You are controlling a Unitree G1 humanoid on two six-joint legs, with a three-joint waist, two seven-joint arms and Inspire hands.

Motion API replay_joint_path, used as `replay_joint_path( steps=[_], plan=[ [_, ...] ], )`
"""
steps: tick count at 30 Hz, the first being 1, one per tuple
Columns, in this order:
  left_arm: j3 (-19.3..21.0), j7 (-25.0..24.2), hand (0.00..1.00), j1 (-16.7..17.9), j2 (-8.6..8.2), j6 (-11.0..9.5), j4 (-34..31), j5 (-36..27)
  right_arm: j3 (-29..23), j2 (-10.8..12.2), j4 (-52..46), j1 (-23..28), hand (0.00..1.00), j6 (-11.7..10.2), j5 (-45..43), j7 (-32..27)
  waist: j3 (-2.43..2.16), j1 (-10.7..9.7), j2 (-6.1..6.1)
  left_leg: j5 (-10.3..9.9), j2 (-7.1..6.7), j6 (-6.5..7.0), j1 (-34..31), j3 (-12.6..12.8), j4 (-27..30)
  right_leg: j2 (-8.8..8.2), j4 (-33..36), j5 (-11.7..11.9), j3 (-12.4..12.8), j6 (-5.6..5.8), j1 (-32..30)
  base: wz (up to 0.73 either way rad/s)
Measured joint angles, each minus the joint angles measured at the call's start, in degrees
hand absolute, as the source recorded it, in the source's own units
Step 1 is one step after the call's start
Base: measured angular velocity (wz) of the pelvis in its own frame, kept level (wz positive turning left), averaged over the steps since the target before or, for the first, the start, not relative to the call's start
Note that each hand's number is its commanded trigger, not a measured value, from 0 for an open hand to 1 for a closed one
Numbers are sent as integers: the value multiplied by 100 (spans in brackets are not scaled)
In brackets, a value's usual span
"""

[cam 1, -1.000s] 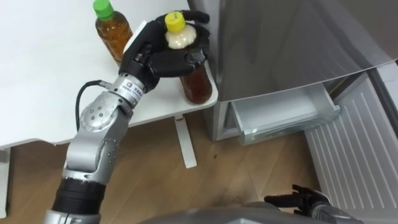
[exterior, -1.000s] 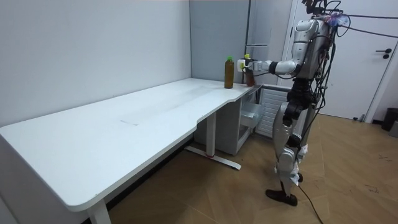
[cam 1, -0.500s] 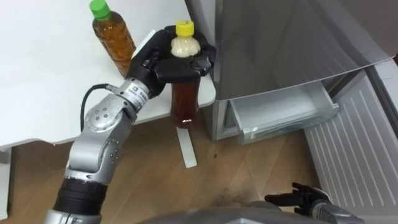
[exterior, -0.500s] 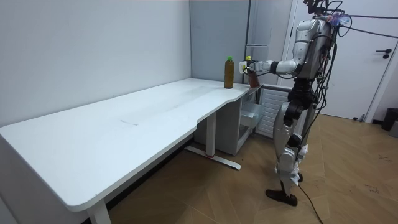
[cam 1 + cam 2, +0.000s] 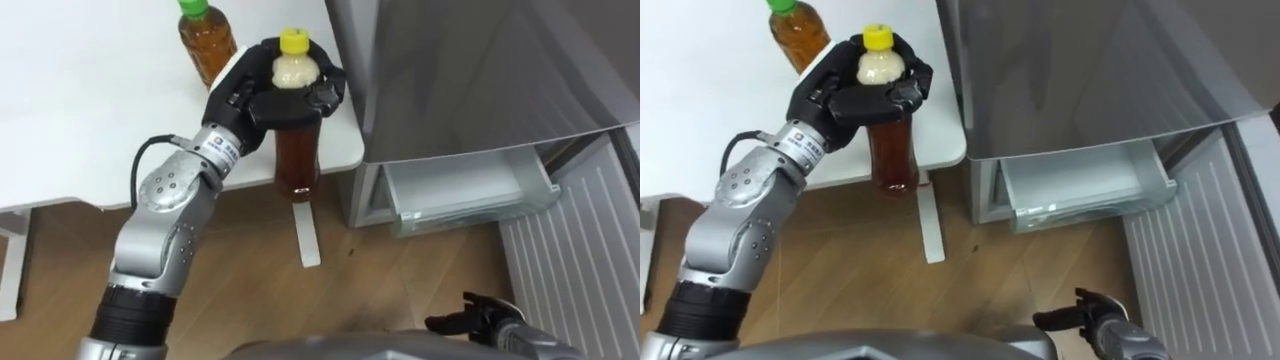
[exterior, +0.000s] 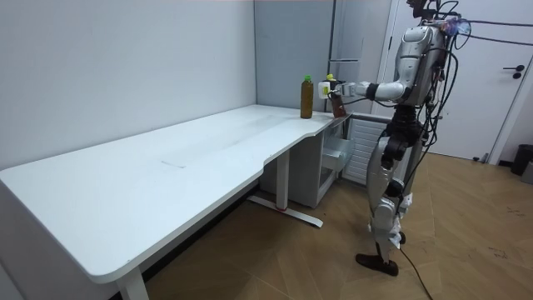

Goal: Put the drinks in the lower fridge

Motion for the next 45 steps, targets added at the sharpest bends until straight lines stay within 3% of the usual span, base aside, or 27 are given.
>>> replay_joint_path(
  steps=[4,7,15,18,28,36,45],
  plan=[
    [-1,90,100,124,-77,-150,0,-258,189,263,-355,-35,0,-84,-52,160,-9,125,13,1,-6,-1,-28,-95,30,-9,8,0,-114,0,22,11],
    [-6,90,100,291,-141,-199,0,-564,360,334,-601,-51,0,-83,-180,332,-14,258,23,1,-9,-1,-75,-131,56,-15,13,0,-152,0,6,8],
    [-135,75,100,731,5,-221,4,-608,801,317,-1091,-103,0,-76,-196,747,-5,420,23,1,-19,-1,-167,-243,139,-32,24,0,-302,0,24,8],
    [-269,-28,100,828,82,-222,69,-606,980,319,-1135,-176,0,-81,-206,987,23,438,16,1,-20,-1,-180,-282,148,-33,65,-2,-338,3,12,6],
    [-543,-259,100,1123,101,-289,79,-619,1172,374,-1905,-238,0,-102,-178,1794,61,538,-83,2,-66,1,-378,-427,244,-68,68,-28,-467,9,-75,7],
    [-659,-288,100,1238,246,-352,425,-599,1417,362,-2633,-175,0,-105,-129,2338,66,573,-81,2,-76,2,-367,-474,238,-80,88,-28,-535,9,-48,3],
    [-855,-299,100,1238,219,-354,514,-613,1649,404,-2732,-179,0,-64,31,2948,95,571,-110,0,-79,3,-427,-490,294,-82,103,-29,-541,11,-84,0]
  ],
)
